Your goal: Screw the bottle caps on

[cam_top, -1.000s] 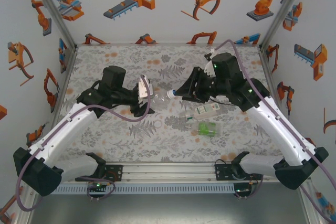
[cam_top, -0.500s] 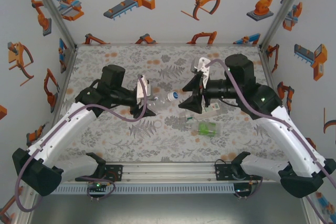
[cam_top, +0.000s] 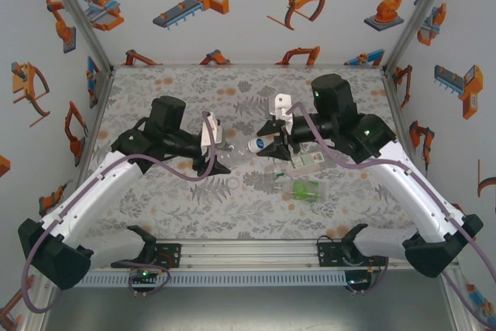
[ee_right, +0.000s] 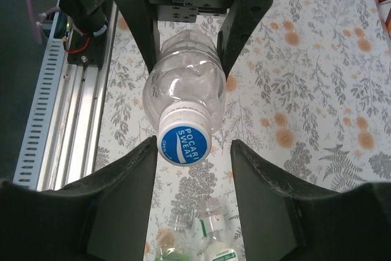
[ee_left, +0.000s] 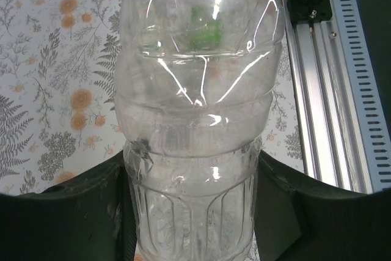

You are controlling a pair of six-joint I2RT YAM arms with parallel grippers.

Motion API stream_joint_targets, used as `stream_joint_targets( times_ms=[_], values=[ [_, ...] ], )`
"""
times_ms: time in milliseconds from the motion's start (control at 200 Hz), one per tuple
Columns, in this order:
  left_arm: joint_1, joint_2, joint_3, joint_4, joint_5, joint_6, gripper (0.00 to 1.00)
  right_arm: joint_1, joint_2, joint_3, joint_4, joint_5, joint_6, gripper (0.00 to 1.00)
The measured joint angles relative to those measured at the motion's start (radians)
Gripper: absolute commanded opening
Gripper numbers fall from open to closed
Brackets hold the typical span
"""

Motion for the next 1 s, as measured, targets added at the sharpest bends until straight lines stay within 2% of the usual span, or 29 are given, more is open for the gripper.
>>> stream_joint_targets(
  times_ms=[275, 320, 466, 596, 636, 761, 891, 1001],
  values=[
    [0.000, 0.000, 0.000, -0.004, 0.000, 0.005, 0.00, 0.004, 0.000, 0.010, 0.000, -0.027, -0.011, 0.43],
    [0.000, 0.000, 0.000, -0.004, 0.000, 0.005, 0.00, 0.004, 0.001, 0.011, -0.002, -0.031, -0.012, 0.38],
    [0.000, 0.000, 0.000, -0.013, 0.000, 0.008, 0.00, 0.006, 0.004, 0.013, -0.006, -0.036, -0.011, 0.15],
    [0.000, 0.000, 0.000, -0.030, 0.000, 0.008, 0.00, 0.008, 0.005, 0.014, -0.010, -0.021, 0.045, 0.03],
    [0.000, 0.000, 0.000, -0.034, -0.001, 0.008, 0.00, 0.010, 0.005, 0.013, -0.003, -0.012, 0.089, 0.00],
    [0.000, 0.002, 0.000, -0.052, -0.016, 0.008, 0.00, 0.023, -0.026, -0.052, 0.088, 0.056, 0.324, 0.00],
    [0.000, 0.016, 0.000, -0.068, -0.042, 0.009, 0.00, 0.043, -0.063, -0.130, 0.175, 0.202, 0.706, 0.00],
    [0.001, 0.023, 0.000, -0.073, -0.074, 0.006, 0.00, 0.056, -0.048, -0.128, 0.165, 0.322, 1.034, 0.00]
  ],
)
